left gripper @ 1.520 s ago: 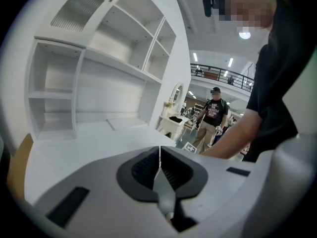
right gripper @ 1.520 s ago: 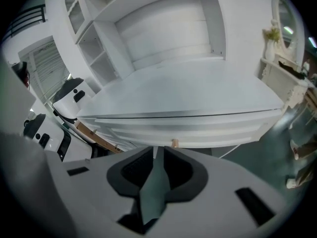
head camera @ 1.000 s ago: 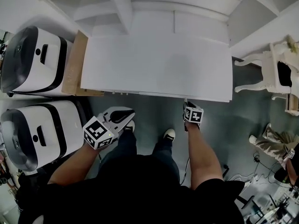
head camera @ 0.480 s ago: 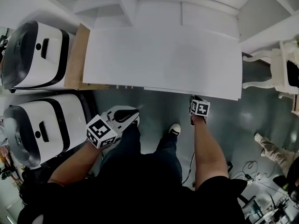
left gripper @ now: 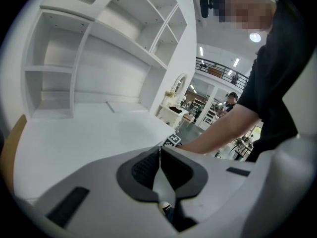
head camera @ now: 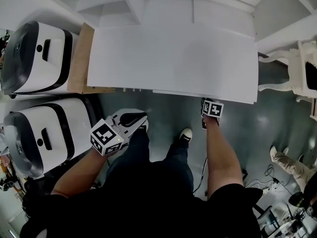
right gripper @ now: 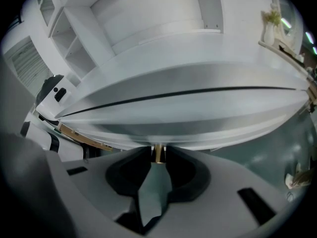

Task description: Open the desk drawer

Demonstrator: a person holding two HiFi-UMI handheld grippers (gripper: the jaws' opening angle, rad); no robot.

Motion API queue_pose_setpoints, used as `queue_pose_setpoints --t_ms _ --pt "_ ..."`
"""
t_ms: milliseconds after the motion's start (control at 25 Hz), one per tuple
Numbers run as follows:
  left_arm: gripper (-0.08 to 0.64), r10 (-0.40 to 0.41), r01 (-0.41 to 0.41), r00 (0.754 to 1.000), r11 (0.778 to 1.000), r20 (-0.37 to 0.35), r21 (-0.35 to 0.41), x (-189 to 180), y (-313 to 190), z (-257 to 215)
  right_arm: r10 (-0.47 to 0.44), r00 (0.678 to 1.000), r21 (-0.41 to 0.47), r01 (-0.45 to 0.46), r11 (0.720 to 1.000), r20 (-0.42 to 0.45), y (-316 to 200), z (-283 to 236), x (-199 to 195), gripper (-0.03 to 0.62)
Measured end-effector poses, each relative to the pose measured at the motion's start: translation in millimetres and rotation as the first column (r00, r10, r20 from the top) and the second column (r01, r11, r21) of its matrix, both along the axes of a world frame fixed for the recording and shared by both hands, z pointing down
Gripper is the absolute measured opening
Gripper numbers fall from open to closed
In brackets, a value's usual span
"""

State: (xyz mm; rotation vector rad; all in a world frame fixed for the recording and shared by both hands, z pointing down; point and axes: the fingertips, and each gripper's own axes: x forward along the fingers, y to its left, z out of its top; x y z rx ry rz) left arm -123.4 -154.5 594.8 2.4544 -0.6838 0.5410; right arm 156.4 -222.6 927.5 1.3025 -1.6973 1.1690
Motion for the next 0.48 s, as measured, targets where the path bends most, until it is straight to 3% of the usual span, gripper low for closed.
queue_pose_setpoints --t_ms 480 --pt "0.017 0.001 -0.001 1.0 1.0 -0.001 -0.008 4.1 -1.3 5.2 0.039 0.999 -0.055 -0.039 0.998 0.005 -1.5 3.0 0.1 0.086"
